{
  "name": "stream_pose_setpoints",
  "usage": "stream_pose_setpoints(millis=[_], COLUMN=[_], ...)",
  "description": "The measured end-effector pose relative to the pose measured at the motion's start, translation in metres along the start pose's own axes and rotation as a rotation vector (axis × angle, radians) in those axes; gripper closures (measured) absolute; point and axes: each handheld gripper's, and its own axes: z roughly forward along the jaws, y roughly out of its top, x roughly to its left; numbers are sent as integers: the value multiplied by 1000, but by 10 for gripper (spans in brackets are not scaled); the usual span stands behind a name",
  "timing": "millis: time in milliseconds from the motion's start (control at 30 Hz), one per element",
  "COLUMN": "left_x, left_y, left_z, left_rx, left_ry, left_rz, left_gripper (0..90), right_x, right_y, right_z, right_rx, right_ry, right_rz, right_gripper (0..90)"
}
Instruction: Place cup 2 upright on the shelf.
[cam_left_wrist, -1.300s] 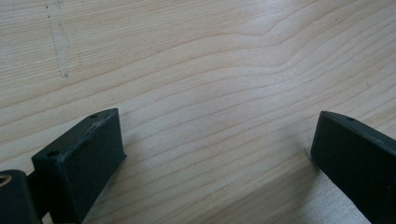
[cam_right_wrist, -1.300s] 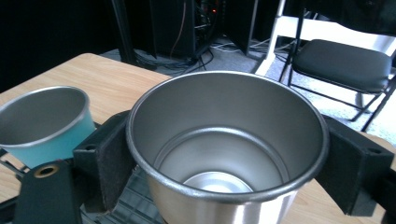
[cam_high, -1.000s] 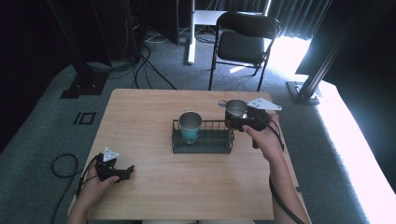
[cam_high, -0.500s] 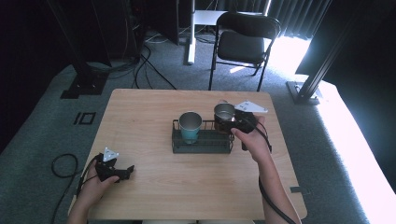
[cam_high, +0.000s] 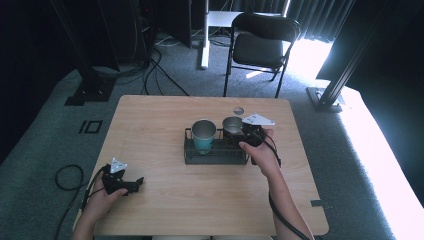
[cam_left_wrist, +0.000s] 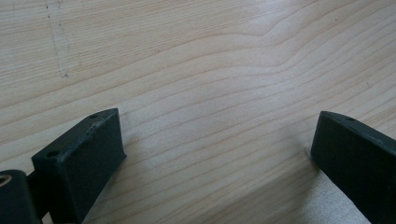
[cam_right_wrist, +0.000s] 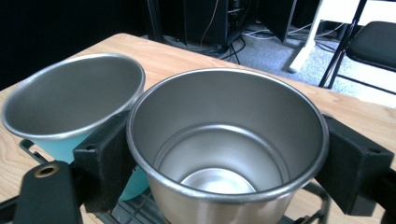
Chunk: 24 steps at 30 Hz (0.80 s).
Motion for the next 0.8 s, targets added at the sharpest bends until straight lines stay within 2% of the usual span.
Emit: stream_pose_setpoints(millis=[500, 800], left_x=[0, 0], left_y=[0, 0], left_z=[0, 0], left_rx=[0, 0], left_ry=[0, 0], left_rz=[0, 0], left_gripper=[32, 32], right_x=[5, 8], right_y=[-19, -23], right_z=[17, 17], right_rx=[41, 56], right_ry=[2, 9], right_rz=[-8, -24], right_gripper=[146, 147])
